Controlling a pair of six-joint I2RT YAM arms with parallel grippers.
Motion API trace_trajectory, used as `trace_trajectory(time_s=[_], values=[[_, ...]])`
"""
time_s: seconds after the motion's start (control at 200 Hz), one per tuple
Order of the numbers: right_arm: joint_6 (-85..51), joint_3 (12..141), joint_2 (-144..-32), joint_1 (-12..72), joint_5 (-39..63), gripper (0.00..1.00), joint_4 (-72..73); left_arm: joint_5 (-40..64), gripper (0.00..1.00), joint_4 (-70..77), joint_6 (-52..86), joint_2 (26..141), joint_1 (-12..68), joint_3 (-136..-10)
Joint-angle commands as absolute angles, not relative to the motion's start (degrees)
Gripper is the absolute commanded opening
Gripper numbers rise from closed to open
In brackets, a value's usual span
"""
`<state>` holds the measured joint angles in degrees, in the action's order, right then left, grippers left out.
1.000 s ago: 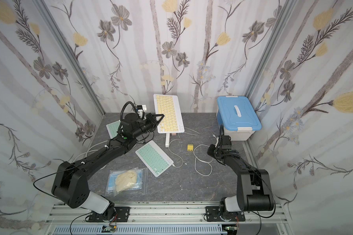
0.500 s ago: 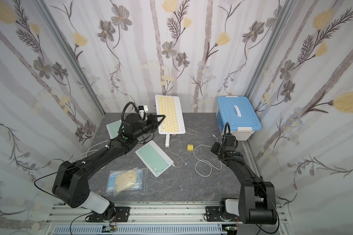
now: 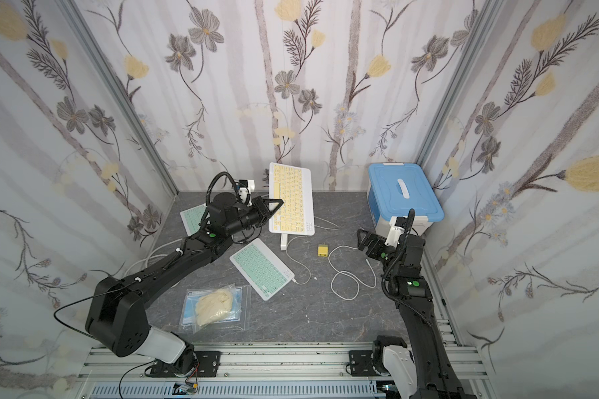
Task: Unplug the wireless keyboard
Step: Place the keyboard at the center of the board.
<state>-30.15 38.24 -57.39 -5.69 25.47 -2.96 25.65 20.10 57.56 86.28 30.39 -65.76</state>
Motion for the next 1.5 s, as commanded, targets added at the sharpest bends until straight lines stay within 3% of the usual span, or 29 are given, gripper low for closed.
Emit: trace_trajectory(time_s=[0.0,0.245,0.425,0.744,0.914,1.024,1.129,1.244,1.439,1.499], values=[[-32.6,38.7,-56.8,-6.0,39.8,0.99,4.7,30.5,0.0,21.1,53.4,85.3,31.2,-66.0],[-40.7,38.0,-63.0,-6.1,54.1,0.99,15.6,36.8,0.0,17.8,48.9,86.4,34.9,-68.9],[-51.2,34.8,-66.9,-6.0,62.3,0.99,32.0,42.2,0.0,22.0,51.0,89.5,36.6,-69.3],[-55.8,36.2,-72.4,-3.6,63.1,0.91,38.7,45.3,0.0,27.3,54.7,93.5,38.7,-71.0],[-64.8,34.5,-74.9,-3.6,63.4,0.71,49.6,43.9,0.0,28.7,57.4,95.3,39.0,-71.5],[-67.3,33.7,-75.5,-3.6,62.6,0.43,52.2,43.6,0.0,32.3,60.2,96.9,39.0,-71.2],[-67.3,33.7,-75.3,-3.8,62.4,0.25,52.1,43.2,0.0,32.9,61.4,98.1,39.0,-71.5],[-65.8,33.7,-75.0,-4.3,61.8,0.0,49.1,42.7,0.07,32.8,61.9,99.3,38.9,-71.7],[-63.1,33.2,-73.4,-6.2,61.1,0.0,42.2,41.5,0.25,33.0,61.2,100.2,38.5,-70.4],[-60.8,33.5,-71.9,-7.3,60.7,0.0,37.0,40.2,0.39,32.2,60.6,100.1,38.1,-69.6]])
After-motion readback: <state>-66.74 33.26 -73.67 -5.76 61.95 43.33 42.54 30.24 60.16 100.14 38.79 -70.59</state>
